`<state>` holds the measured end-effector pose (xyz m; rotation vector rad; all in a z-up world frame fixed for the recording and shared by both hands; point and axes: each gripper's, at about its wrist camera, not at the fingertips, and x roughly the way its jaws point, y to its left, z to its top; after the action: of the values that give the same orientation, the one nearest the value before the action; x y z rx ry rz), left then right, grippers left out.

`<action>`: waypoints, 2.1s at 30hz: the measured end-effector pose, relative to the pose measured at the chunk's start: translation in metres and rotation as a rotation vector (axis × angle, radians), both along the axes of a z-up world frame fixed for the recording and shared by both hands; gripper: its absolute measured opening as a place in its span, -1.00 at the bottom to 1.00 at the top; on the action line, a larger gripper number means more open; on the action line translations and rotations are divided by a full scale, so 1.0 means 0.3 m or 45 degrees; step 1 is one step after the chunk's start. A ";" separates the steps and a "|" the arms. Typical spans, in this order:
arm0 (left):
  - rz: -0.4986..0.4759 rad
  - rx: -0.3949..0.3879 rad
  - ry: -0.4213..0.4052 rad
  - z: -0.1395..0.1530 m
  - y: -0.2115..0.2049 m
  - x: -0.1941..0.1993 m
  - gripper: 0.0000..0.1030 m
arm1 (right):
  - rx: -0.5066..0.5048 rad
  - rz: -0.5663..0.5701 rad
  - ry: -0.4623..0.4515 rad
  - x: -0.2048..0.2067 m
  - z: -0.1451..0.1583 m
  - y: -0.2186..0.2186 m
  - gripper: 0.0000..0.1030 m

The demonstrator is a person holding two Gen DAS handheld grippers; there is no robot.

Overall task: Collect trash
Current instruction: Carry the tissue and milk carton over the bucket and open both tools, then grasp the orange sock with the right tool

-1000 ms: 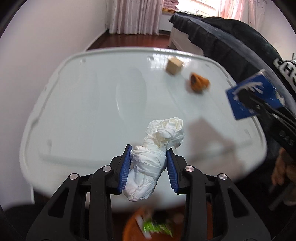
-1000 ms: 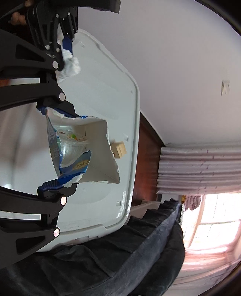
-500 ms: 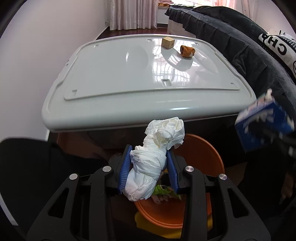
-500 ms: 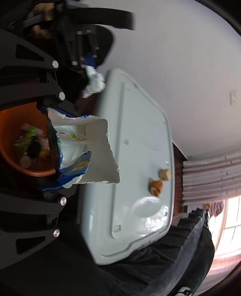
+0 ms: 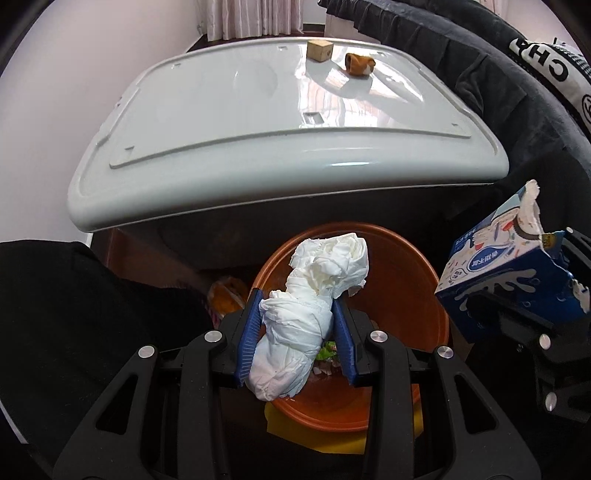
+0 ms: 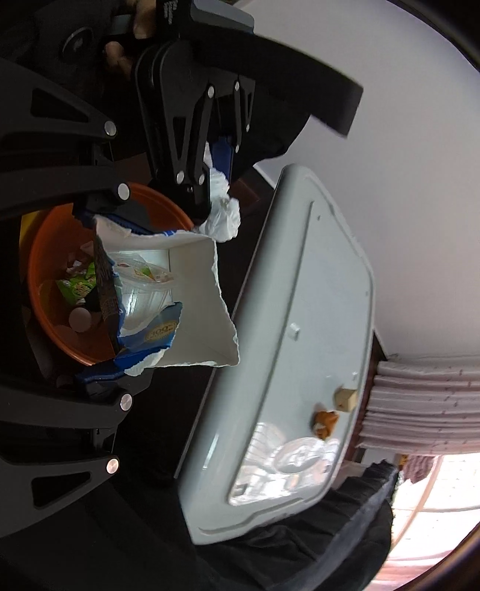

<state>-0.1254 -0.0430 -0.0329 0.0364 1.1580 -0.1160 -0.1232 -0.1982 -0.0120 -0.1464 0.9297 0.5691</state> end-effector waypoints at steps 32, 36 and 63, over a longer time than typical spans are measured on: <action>0.174 -0.011 0.037 0.000 0.077 0.012 0.50 | 0.090 -0.132 0.134 0.046 -0.049 -0.063 0.45; 0.177 -0.016 0.018 0.015 0.082 0.021 0.50 | 0.088 -0.120 0.128 0.045 -0.044 -0.058 0.45; 0.234 -0.111 -0.293 0.027 0.149 0.365 0.57 | 0.055 -0.426 -0.016 0.987 0.011 -0.050 0.45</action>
<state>-0.0158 0.0016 -0.0247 -0.1311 0.9208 0.0010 0.1730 -0.2131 -0.0086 0.0447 0.9056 0.2778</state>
